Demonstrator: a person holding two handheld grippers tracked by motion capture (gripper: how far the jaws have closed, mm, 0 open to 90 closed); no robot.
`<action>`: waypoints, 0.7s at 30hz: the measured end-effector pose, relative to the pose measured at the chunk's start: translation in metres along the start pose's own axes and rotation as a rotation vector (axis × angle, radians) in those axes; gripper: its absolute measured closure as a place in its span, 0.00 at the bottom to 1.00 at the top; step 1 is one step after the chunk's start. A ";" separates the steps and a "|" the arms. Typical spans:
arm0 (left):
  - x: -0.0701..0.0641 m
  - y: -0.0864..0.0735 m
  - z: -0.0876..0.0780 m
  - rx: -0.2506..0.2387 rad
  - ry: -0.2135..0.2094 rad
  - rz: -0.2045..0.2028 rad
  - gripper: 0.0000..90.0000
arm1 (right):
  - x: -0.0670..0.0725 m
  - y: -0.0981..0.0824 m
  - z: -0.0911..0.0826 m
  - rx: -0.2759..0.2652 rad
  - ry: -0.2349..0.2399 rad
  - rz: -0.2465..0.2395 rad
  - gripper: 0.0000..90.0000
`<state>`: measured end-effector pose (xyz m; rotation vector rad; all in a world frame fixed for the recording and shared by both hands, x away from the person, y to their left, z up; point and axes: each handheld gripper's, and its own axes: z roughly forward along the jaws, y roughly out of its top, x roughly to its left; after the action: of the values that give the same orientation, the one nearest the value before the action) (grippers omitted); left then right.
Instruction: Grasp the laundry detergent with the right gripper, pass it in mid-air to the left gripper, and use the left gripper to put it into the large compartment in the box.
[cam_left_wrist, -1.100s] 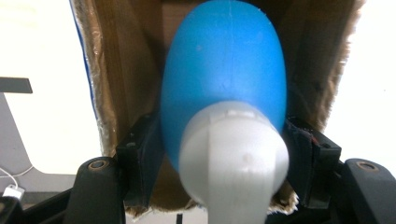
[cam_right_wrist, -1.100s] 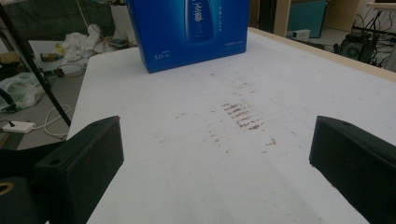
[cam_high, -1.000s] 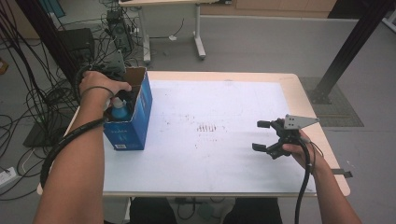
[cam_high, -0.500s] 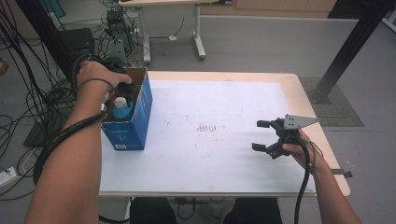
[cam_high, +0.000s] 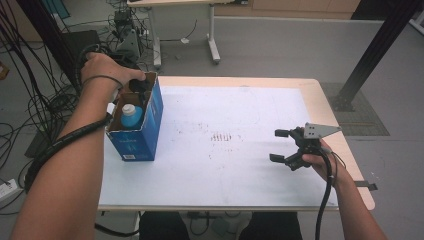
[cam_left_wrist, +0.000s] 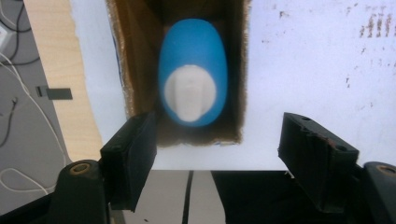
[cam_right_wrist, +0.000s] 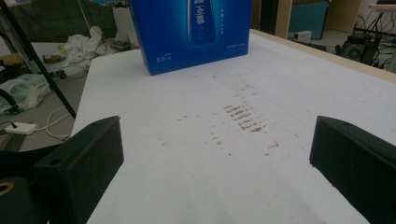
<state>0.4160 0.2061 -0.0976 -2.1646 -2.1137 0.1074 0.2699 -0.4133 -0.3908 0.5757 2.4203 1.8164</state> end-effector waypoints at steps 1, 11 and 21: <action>-0.003 -0.001 -0.002 -0.006 0.003 0.007 0.29 | 0.000 0.000 0.000 0.000 -0.001 0.002 0.03; -0.028 -0.013 -0.019 -0.053 -0.009 0.088 0.20 | 0.003 0.005 -0.003 0.019 -0.014 0.009 0.03; -0.052 -0.029 -0.035 -0.104 -0.049 0.169 0.13 | 0.005 0.012 -0.004 0.035 -0.035 0.004 0.03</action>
<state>0.3907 0.1540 -0.0606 -2.4229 -1.9997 0.0667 0.2671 -0.4120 -0.3770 0.6108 2.4343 1.7537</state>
